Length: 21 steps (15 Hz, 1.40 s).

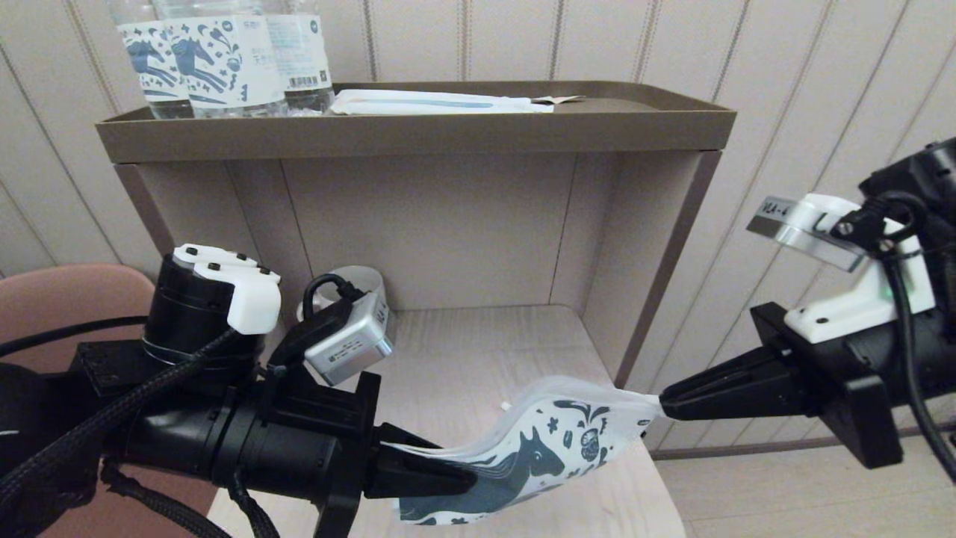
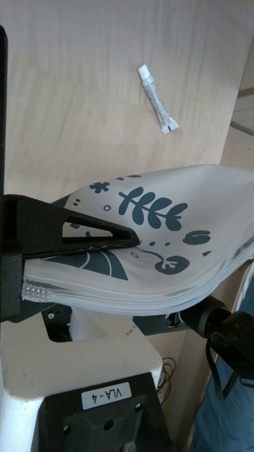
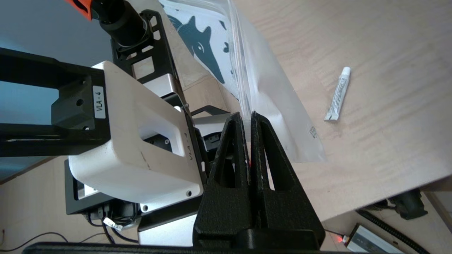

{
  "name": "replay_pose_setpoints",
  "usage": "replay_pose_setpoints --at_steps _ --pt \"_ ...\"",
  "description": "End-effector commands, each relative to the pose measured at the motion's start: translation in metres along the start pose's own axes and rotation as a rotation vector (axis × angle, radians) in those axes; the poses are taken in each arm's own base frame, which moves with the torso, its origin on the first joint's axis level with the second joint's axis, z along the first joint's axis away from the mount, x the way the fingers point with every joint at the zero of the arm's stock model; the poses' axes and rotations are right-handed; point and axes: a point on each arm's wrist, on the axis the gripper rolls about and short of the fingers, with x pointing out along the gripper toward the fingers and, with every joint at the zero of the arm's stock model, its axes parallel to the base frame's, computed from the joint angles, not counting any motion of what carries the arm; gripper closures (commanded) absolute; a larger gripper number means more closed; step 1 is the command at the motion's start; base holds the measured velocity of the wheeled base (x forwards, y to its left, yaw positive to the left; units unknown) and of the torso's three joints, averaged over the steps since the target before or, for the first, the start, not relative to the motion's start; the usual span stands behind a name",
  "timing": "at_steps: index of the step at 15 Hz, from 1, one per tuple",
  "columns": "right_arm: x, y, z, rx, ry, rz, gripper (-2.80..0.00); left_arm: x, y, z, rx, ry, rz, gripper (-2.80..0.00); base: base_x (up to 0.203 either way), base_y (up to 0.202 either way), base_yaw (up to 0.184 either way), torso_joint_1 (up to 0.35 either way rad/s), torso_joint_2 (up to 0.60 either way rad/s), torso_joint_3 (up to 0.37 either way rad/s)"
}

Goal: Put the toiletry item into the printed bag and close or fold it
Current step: Open the storage bag

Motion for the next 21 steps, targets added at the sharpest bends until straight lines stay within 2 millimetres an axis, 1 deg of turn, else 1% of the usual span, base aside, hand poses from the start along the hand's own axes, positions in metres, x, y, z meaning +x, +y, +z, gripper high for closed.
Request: replay_pose_setpoints --at_steps 1,4,9,15,16,18,19,21 --pt "0.0038 -0.0012 0.0002 0.001 0.007 0.017 0.0 0.0006 0.0002 -0.0002 0.001 0.0 -0.005 0.0 0.0 0.0 0.0 0.0 0.0 0.0" --pt "0.0071 -0.0031 0.0017 0.002 0.011 0.023 0.0 0.0015 0.0014 -0.0017 0.0 0.004 -0.005 0.0 0.0 0.0 0.0 0.0 0.0 0.0" --pt "-0.0024 0.0006 -0.0002 0.003 -0.002 -0.006 0.0 0.0017 0.0016 -0.0016 -0.003 0.004 -0.005 0.0 0.0 0.0 0.0 0.0 0.0 0.0" --pt "-0.0007 0.0028 -0.0018 -0.005 0.003 0.0 0.0 0.0012 0.001 -0.0011 -0.003 0.002 -0.005 0.0 0.0 0.0 0.0 0.0 0.0 0.0" --pt "-0.0006 0.0027 -0.0018 -0.006 0.003 0.001 -2.8 0.0009 0.0008 -0.0009 -0.002 0.001 -0.005 0.0 0.0 0.0 0.0 0.0 0.0 0.0" --pt "-0.0002 0.0025 -0.0016 -0.005 0.003 0.004 -2.8 0.0006 0.0004 -0.0009 -0.001 0.001 -0.005 0.0 0.0 0.0 0.0 0.0 0.0 0.0" --pt "-0.0002 0.0025 -0.0012 -0.006 0.002 0.003 0.0 0.0011 0.001 -0.0015 -0.004 0.003 -0.006 0.0 0.0 0.0 0.0 0.0 0.0 0.0" --pt "-0.0008 0.0022 -0.0001 -0.007 -0.001 0.002 0.0 0.0014 0.0013 -0.0018 -0.005 0.004 -0.006 0.0 0.0 0.0 0.0 0.0 0.0 0.0"
